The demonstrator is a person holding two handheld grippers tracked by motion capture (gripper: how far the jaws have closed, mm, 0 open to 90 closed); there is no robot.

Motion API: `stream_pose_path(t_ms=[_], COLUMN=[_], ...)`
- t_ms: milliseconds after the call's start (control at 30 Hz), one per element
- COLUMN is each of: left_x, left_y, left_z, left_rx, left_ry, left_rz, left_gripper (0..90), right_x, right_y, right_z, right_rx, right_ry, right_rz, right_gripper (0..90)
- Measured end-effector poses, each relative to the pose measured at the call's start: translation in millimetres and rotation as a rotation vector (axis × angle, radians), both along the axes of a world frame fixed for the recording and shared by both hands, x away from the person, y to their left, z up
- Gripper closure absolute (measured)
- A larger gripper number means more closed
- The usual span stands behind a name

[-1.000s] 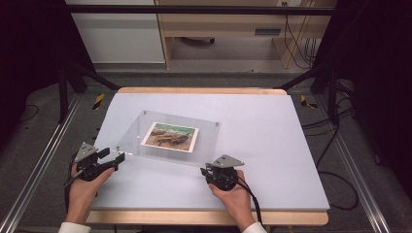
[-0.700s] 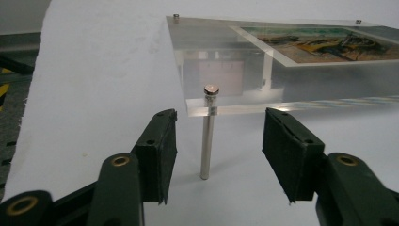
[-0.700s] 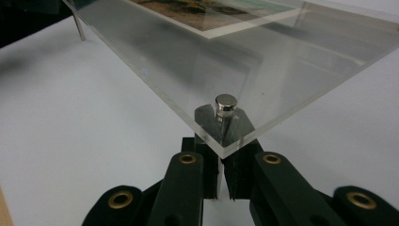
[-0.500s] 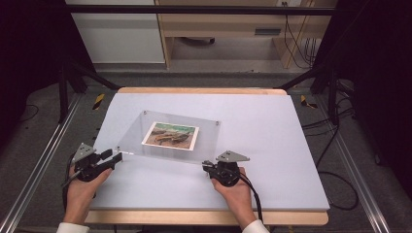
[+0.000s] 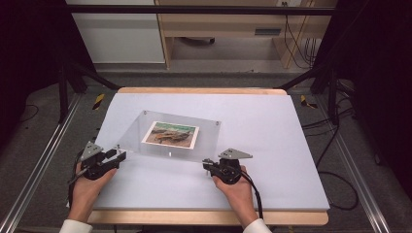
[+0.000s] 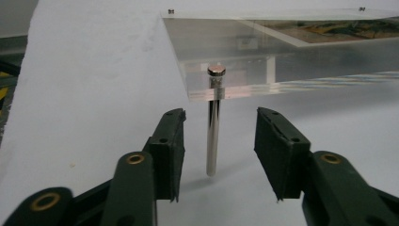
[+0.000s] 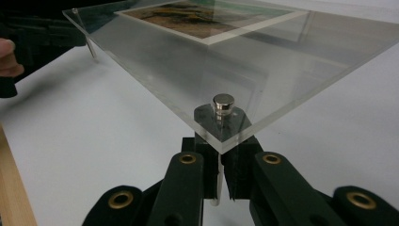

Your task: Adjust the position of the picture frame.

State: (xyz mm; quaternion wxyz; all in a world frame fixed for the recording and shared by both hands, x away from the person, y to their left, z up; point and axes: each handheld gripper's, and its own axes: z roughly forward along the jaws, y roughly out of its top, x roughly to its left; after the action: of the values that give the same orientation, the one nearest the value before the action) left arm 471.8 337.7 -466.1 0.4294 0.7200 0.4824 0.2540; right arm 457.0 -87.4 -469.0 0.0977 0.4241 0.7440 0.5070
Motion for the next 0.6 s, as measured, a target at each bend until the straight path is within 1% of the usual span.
stream_pose_path(t_ms=[33, 133, 233, 333, 367, 400, 433, 500, 533, 567, 600], left_x=[3.4, 7.4, 9.3, 10.0, 10.0, 10.1, 10.0, 9.9, 9.8, 9.8, 9.8], left_y=[-1.3, -1.2, -2.6, -1.9, -1.9, -1.6, -1.7, -0.9, 0.2, 0.2, 1.5], left_z=[-1.2, -3.2, -3.6, -3.3, -3.3, -3.4, -3.4, -3.4, -3.5, -3.5, -3.5], left_rx=[0.007, -0.017, -0.022, -0.054, -0.054, -0.069, -0.073, -0.085, -0.098, -0.098, -0.121], left_ry=[-0.001, -0.006, -0.018, -0.031, -0.031, -0.032, -0.036, -0.043, -0.048, -0.048, -0.047], left_rz=[0.004, 0.013, 0.020, 0.030, 0.030, 0.024, 0.022, 0.027, 0.030, 0.030, 0.030], left_gripper=[58.0, 64.3, 69.2, 73.0, 73.9, 75.5, 77.8, 80.9, 82.8, 83.2, 83.3], right_x=[0.1, 0.2, 0.5, 0.6, 0.6, 0.5, 0.4, 0.3, 0.2, 0.2, -0.2], right_y=[-0.2, -0.4, -0.6, -0.6, -0.6, -0.4, -0.5, -0.4, -0.4, -0.4, 0.0], right_z=[0.2, 0.3, -0.2, -1.1, -1.1, -1.4, -1.4, -1.3, -1.5, -1.5, -1.6], right_rx=[0.003, 0.005, 0.003, -0.002, -0.002, -0.002, -0.002, -0.002, -0.001, -0.001, 0.003], right_ry=[0.002, 0.005, 0.006, 0.005, 0.005, 0.004, 0.002, 0.001, 0.000, 0.000, -0.003], right_rz=[-0.002, -0.001, 0.000, 0.001, 0.001, 0.000, 0.000, -0.001, -0.001, -0.001, -0.005], right_gripper=[85.2, 85.1, 85.1, 85.1, 85.1, 85.1, 85.1, 85.1, 85.1, 85.1, 85.1])
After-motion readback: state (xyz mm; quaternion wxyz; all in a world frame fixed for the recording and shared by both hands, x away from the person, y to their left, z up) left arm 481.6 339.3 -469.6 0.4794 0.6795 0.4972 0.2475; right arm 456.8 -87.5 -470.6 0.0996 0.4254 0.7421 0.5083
